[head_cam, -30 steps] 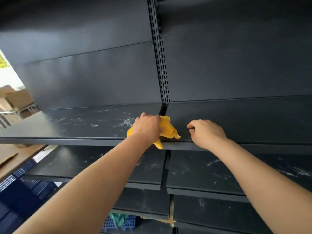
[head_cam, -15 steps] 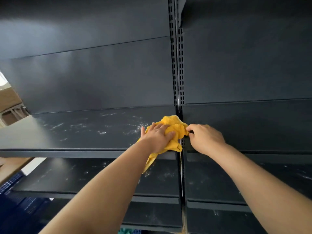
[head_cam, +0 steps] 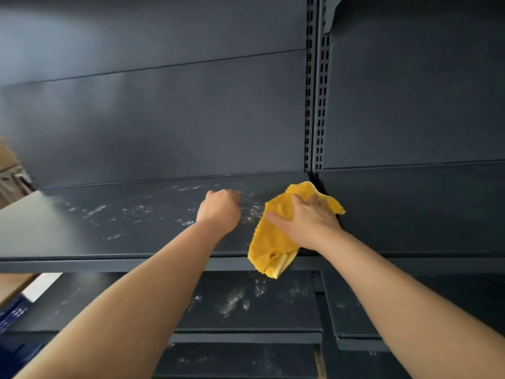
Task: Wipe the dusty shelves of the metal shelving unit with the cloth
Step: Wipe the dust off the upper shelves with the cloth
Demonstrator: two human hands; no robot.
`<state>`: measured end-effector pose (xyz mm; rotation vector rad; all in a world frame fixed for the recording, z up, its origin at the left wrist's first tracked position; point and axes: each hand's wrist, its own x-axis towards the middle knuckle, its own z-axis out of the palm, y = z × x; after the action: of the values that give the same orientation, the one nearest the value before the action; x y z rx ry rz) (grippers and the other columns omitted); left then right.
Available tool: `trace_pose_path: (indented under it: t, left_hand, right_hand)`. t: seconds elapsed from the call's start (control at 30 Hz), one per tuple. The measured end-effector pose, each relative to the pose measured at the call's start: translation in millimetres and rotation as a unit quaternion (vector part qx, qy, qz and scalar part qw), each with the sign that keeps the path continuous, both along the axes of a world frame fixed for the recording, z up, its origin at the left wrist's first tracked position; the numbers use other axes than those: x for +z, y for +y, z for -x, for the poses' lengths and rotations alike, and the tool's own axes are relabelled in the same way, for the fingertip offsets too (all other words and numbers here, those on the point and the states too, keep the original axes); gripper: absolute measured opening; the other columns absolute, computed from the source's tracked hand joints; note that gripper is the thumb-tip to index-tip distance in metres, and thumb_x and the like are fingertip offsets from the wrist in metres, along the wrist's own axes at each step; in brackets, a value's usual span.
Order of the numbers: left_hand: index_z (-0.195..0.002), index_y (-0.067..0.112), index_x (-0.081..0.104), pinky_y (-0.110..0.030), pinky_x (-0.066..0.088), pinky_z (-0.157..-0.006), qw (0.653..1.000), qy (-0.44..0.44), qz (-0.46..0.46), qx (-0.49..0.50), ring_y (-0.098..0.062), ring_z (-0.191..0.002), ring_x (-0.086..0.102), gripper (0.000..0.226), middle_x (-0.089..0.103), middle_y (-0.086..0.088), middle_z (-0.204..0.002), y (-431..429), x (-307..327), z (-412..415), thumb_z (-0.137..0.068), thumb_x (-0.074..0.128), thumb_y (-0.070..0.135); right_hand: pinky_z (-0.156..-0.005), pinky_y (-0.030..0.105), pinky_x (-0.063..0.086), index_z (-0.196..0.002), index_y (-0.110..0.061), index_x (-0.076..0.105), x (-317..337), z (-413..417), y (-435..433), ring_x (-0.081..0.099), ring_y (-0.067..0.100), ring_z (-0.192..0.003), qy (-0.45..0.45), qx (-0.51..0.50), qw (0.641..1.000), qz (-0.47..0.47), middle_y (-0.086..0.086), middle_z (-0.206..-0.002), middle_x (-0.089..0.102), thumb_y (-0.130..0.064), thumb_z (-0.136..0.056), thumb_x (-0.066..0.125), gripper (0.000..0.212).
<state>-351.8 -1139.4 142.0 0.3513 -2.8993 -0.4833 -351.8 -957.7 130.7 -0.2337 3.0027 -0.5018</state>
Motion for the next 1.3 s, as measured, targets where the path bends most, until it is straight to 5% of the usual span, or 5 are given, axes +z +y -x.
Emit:
trace_pose_path:
  t: [0.17,0.33,0.53,0.73,1.3]
  left_hand:
    - [-0.111,0.018,0.063,-0.034,0.043,-0.075,0.999,0.000,0.042,0.033,-0.035,-0.106,0.052,0.043,0.058,-0.015,-0.111,-40.1,-11.5,-2.4,-0.080,0.039,-0.001]
    - [-0.120,0.015,0.061,-0.031,0.038,-0.086,0.991,-0.019,0.126,0.038,-0.027,-0.114,0.047,0.041,0.061,-0.009,-0.114,-48.0,-12.0,2.9,-0.088,0.040,0.002]
    - [-0.105,0.011,0.062,-0.030,0.036,-0.083,0.986,-0.041,0.151,0.051,-0.027,-0.113,0.049,0.030,0.062,-0.008,-0.112,-56.9,-8.5,26.9,-0.085,0.042,0.000]
    - [-0.097,0.015,0.069,-0.030,0.041,-0.063,0.983,-0.069,0.149,0.083,-0.027,-0.076,0.054,0.028,0.062,-0.004,-0.088,-60.6,-4.2,47.2,-0.080,0.050,0.003]
    - [-0.075,0.016,0.062,-0.027,0.039,-0.053,0.997,-0.016,0.067,0.036,-0.029,-0.071,0.046,0.022,0.058,-0.005,-0.074,-96.0,-2.4,42.0,-0.069,0.047,0.000]
  right_hand:
    - [-0.115,0.056,0.011,-0.154,-0.019,-0.003,-9.2,13.2,-25.5,-0.011,0.044,-0.145,0.004,-0.005,0.998,-0.059,0.021,-0.159,-0.012,-0.084,-0.076,0.034,0.108]
    - [-0.115,0.053,0.022,-0.153,-0.024,0.011,-8.5,43.6,-29.9,-0.005,0.038,-0.147,-0.002,0.020,0.996,-0.087,0.013,-0.160,-0.004,-0.069,-0.089,0.030,0.081]
    - [-0.118,0.051,0.014,-0.153,-0.026,0.011,-9.6,91.6,-39.0,-0.010,0.032,-0.148,-0.016,0.053,0.994,-0.093,0.008,-0.161,-0.007,-0.056,-0.097,0.023,0.065]
    - [-0.118,0.052,0.014,-0.153,-0.026,0.013,-8.0,134.8,-50.4,-0.011,0.031,-0.148,-0.024,0.066,0.993,-0.094,0.007,-0.161,-0.008,-0.054,-0.098,0.023,0.062]
    - [-0.117,0.052,0.017,-0.151,-0.025,0.020,-4.8,137.1,-69.3,0.000,0.033,-0.147,-0.013,0.048,0.992,-0.115,0.008,-0.160,0.006,-0.048,-0.100,0.021,0.056]
